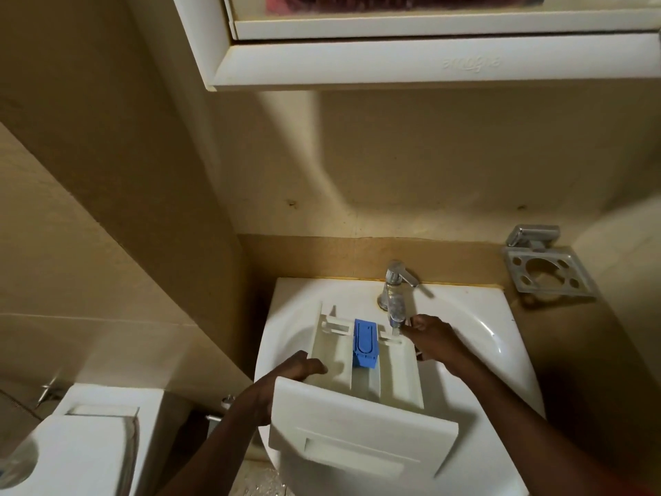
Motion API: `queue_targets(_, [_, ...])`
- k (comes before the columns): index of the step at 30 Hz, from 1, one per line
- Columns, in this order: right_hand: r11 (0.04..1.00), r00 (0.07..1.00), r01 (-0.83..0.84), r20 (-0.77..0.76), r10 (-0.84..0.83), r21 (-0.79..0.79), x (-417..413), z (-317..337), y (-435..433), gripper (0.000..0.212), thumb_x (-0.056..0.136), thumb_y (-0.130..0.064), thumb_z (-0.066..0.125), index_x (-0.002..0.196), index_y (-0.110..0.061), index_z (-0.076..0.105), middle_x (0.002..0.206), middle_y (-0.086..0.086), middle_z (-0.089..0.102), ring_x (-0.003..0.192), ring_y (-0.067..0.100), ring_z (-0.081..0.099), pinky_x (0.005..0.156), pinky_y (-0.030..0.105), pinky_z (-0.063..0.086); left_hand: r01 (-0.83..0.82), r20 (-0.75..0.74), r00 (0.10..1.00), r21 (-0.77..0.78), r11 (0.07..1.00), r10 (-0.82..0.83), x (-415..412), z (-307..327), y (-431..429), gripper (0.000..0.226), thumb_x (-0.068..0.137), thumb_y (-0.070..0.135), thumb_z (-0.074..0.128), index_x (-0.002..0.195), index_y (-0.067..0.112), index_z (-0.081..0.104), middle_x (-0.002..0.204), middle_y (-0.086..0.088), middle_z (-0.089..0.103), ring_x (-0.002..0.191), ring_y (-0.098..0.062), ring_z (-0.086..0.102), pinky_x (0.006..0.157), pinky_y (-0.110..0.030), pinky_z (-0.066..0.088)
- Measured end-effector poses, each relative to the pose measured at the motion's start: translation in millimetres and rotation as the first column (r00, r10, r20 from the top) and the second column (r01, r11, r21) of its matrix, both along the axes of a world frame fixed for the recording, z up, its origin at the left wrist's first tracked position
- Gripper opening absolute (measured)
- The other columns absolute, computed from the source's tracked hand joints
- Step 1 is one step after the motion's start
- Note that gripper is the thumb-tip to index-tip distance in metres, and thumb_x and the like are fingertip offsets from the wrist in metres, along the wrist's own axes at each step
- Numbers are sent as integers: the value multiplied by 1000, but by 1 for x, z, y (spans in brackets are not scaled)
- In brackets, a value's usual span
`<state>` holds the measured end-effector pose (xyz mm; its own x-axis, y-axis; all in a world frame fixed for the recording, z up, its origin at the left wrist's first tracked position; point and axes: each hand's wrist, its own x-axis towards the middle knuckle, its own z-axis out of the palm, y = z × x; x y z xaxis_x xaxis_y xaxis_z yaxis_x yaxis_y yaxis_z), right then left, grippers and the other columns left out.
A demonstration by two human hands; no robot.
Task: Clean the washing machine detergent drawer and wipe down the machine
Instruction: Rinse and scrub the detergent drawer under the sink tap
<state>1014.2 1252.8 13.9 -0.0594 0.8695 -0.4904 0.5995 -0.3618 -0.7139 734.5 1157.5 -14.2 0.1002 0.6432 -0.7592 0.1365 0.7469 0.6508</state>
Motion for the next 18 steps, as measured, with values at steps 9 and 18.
queue_targets(9, [970, 838, 54, -517, -172, -235, -3, -21, -12, 27, 92, -14, 63, 119, -17, 63, 110, 3, 70, 105, 20, 62, 96, 36, 46, -160, -63, 982, 214, 964, 177, 32, 33, -32, 32, 85, 28, 65, 113, 27, 49, 105, -13, 68, 81, -23, 64, 65, -32, 50])
queue_targets(18, [860, 969, -199, -224, 103, -469, -5, -20, -48, 41, 74, 9, 67, 108, -14, 62, 106, 11, 69, 96, 22, 63, 74, 29, 51, -203, -143, 956, 312, 928, 257, 45, 31, -38, 35, 92, 15, 60, 122, 24, 45, 103, -10, 68, 81, -20, 67, 51, -19, 47])
